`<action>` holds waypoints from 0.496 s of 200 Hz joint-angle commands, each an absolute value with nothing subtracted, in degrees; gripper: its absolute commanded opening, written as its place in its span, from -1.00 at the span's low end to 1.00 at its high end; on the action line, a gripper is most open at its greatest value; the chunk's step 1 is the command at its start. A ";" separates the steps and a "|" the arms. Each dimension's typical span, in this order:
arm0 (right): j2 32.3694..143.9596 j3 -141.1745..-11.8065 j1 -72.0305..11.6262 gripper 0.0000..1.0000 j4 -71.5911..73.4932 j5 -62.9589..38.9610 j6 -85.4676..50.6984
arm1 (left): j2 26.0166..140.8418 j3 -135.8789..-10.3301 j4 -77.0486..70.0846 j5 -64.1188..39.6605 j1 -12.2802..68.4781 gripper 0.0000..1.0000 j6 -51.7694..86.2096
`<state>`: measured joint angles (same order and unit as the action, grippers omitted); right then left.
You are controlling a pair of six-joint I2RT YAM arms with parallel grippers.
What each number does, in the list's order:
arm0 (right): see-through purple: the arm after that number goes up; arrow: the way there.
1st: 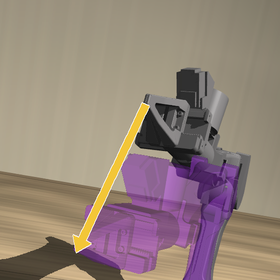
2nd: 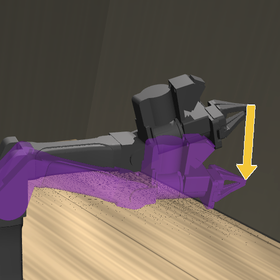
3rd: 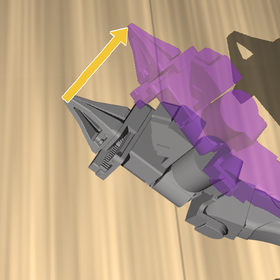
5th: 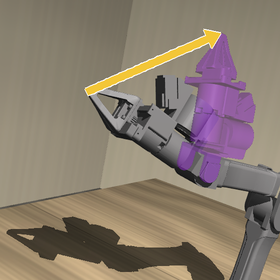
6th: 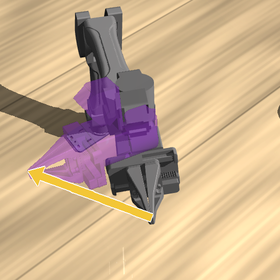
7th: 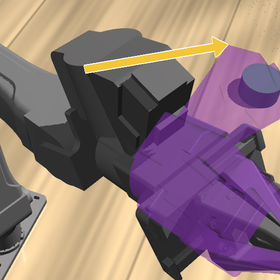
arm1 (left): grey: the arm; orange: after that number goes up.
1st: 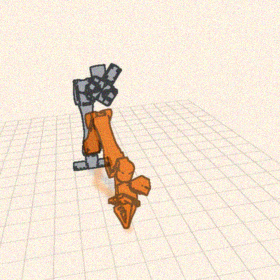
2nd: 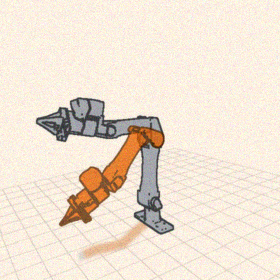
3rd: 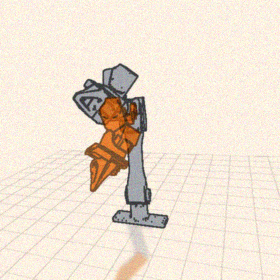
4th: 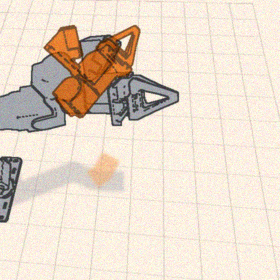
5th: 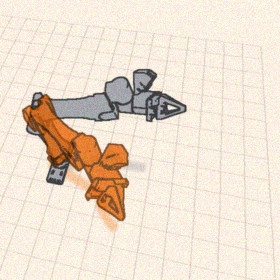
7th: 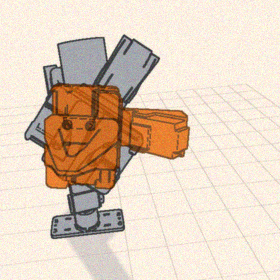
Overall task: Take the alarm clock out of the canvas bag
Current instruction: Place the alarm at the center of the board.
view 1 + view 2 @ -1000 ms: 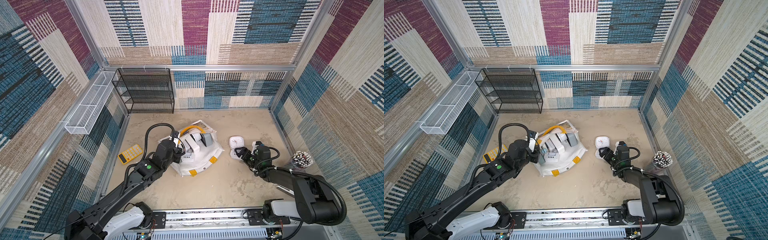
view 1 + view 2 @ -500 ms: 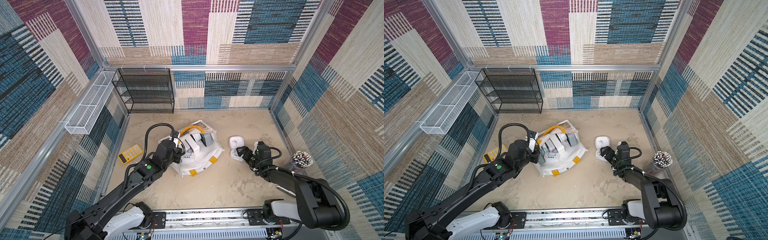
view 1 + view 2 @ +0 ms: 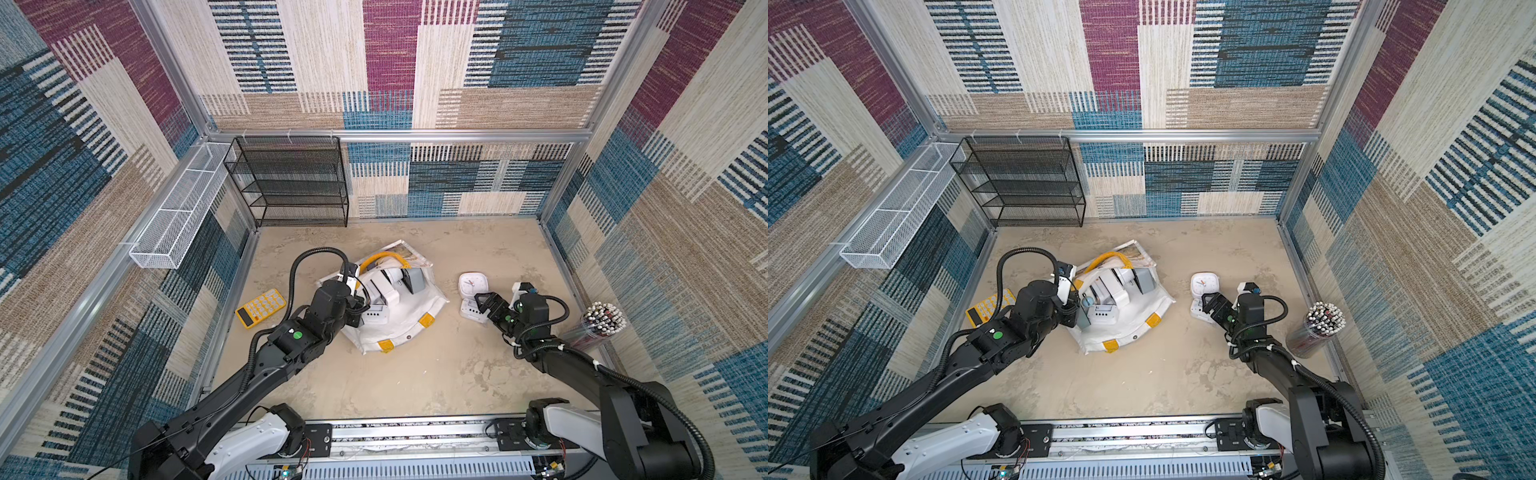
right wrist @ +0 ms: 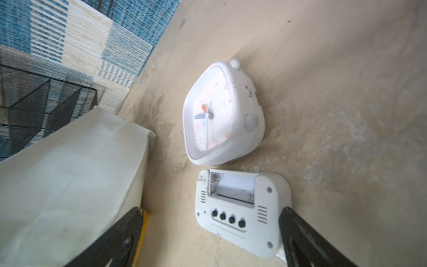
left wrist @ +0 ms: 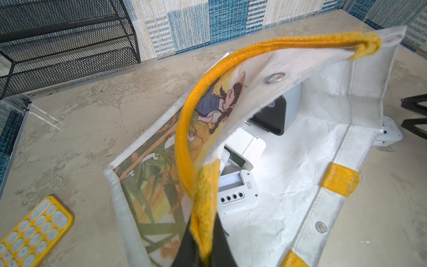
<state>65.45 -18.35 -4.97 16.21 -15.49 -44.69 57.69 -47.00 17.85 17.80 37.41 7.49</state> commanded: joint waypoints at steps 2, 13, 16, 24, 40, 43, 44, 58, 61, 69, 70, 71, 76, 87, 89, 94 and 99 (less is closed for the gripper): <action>62.32 -17.28 -5.73 0.88 20.66 -17.58 -44.56 | 57.53 -46.85 17.57 19.34 37.35 -1.00 9.22; 60.29 -16.30 -6.36 0.87 21.62 -17.24 -44.88 | 57.57 -46.68 17.50 19.32 37.35 -1.00 9.31; 60.00 -16.06 -6.49 0.87 21.84 -17.15 -44.95 | 57.45 -46.67 17.56 19.33 37.35 -1.00 9.32; 58.62 -15.36 -7.04 0.86 22.67 -16.91 -45.08 | 57.40 -46.69 17.55 19.34 37.34 -1.00 9.45; 56.93 -14.62 -8.26 0.84 23.53 -16.52 -45.26 | 57.42 -46.66 17.58 19.51 37.35 -1.00 9.65; 56.75 -14.52 -8.50 0.83 23.60 -16.45 -45.27 | 57.47 -46.71 17.52 19.58 37.31 -1.00 9.73; 56.68 -14.51 -8.60 0.83 23.62 -16.44 -45.27 | 57.43 -46.69 17.51 19.59 37.33 -1.00 9.79; 55.99 -14.55 -10.21 0.80 23.89 -15.56 -45.18 | 57.39 -46.59 17.49 19.94 37.35 -1.00 10.32; 55.88 -14.57 -10.78 0.79 23.95 -15.32 -45.12 | 57.32 -46.43 17.42 20.02 37.35 -1.00 10.41; 55.79 -14.59 -12.05 0.77 24.27 -14.52 -45.18 | 57.22 -46.25 17.27 20.04 37.35 -1.00 10.62; 55.80 -14.63 -12.22 0.77 24.31 -14.42 -45.18 | 57.26 -46.29 17.25 20.04 37.35 -1.00 10.67; 55.81 -14.61 -12.40 0.76 24.33 -14.33 -45.18 | 57.28 -46.26 17.19 20.04 37.35 -1.00 10.70; 55.70 -14.68 -13.18 0.75 24.63 -13.79 -45.08 | 57.27 -46.19 17.21 20.04 37.35 -1.00 10.80; 55.74 -14.95 -15.05 0.70 24.95 -12.54 -45.16 | 57.31 -46.14 17.22 20.13 37.35 -1.00 11.02; 55.79 -15.07 -15.45 0.69 24.96 -12.30 -45.17 | 57.30 -46.14 17.22 20.17 37.35 -1.00 11.10; 55.73 -15.24 -16.50 0.66 24.92 -11.57 -45.18 | 57.35 -46.06 17.26 20.21 37.35 -1.00 11.23; 55.79 -15.49 -17.51 0.64 25.04 -10.88 -45.15 | 57.36 -46.00 17.21 20.21 37.35 -1.00 11.32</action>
